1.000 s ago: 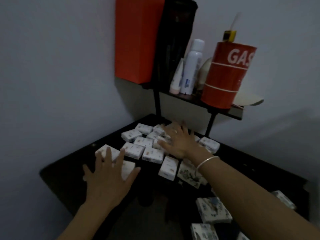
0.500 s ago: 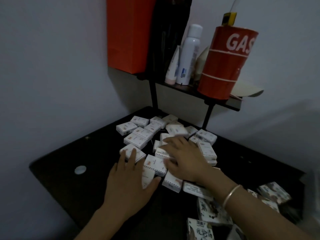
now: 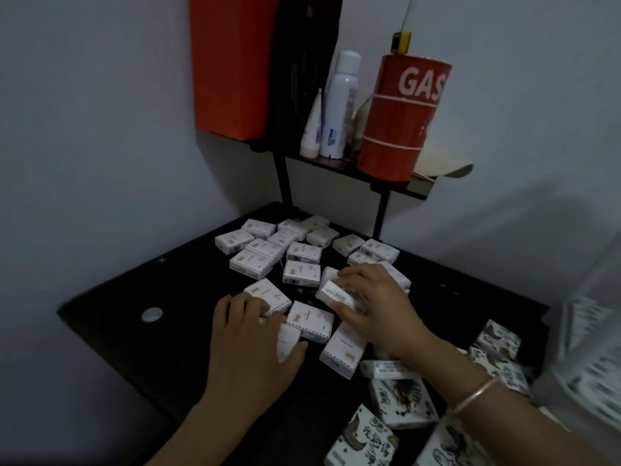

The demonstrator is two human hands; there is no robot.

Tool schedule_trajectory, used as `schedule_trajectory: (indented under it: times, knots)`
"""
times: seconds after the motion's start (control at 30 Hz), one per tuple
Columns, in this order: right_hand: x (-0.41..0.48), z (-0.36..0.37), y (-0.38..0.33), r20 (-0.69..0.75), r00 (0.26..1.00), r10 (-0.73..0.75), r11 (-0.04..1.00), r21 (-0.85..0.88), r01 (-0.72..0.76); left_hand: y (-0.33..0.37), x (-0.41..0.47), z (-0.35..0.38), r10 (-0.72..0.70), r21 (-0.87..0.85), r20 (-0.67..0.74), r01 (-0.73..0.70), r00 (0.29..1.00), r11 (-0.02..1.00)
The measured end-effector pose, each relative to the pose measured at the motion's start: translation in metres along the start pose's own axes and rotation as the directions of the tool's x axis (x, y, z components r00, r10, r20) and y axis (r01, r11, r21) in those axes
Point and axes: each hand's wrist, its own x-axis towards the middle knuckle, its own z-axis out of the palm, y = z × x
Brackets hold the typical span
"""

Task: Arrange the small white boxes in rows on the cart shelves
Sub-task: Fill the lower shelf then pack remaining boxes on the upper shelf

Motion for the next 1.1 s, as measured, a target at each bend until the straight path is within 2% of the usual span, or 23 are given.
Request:
schedule_trajectory:
  times: [0.17, 0.3, 0.37, 0.47, 0.57, 0.7, 0.83, 0.97, 1.1]
  knots:
    - [-0.007, -0.017, -0.01, -0.03, 0.992, 0.122, 0.96, 0.259, -0.111, 0.006, -0.001, -0.006, -0.015, -0.014, -0.042, 0.014, 0.999, 1.0]
    - [-0.015, -0.031, -0.012, 0.021, 0.967, 0.255, 0.801, 0.555, -0.223, 0.011, -0.002, -0.013, -0.032, -0.268, -0.196, -0.022, 0.98, 0.963]
    - [-0.022, -0.04, -0.01, 0.045, 0.953, 0.3, 0.717, 0.648, -0.256, 0.017, 0.001, -0.021, -0.083, -0.463, -0.215, -0.026, 0.973, 0.886]
    - [-0.037, -0.061, -0.007, 0.056, 0.954, 0.295, 0.633, 0.736, -0.239, 0.036, 0.009, -0.035, -0.14, -0.759, -0.116, 0.003, 0.983, 0.651]
    - [-0.055, -0.092, -0.009, 0.042, 0.953, 0.299, 0.654, 0.718, -0.238, 0.068, 0.017, -0.053, -0.047, -0.932, 0.063, 0.076, 0.997, 0.354]
    - [-0.086, -0.141, -0.01, -0.028, 0.933, 0.358, 0.708, 0.659, -0.252, 0.115, 0.022, -0.076, 0.163, -0.967, 0.07, 0.027, 0.984, 0.253]
    - [-0.126, -0.201, -0.012, -0.206, 0.874, 0.441, 0.763, 0.599, -0.244, 0.166, 0.022, -0.106, 0.34, -0.985, 0.022, -0.037, 0.94, 0.166]
    - [-0.166, -0.261, -0.024, -0.293, 0.84, 0.456, 0.827, 0.489, -0.278, 0.222, 0.025, -0.13, 0.368, -0.988, -0.096, -0.132, 0.925, 0.075]
    - [-0.196, -0.313, -0.027, -0.359, 0.782, 0.51, 0.835, 0.424, -0.35, 0.273, 0.035, -0.156, 0.453, -0.991, -0.127, -0.134, 0.882, -0.017]
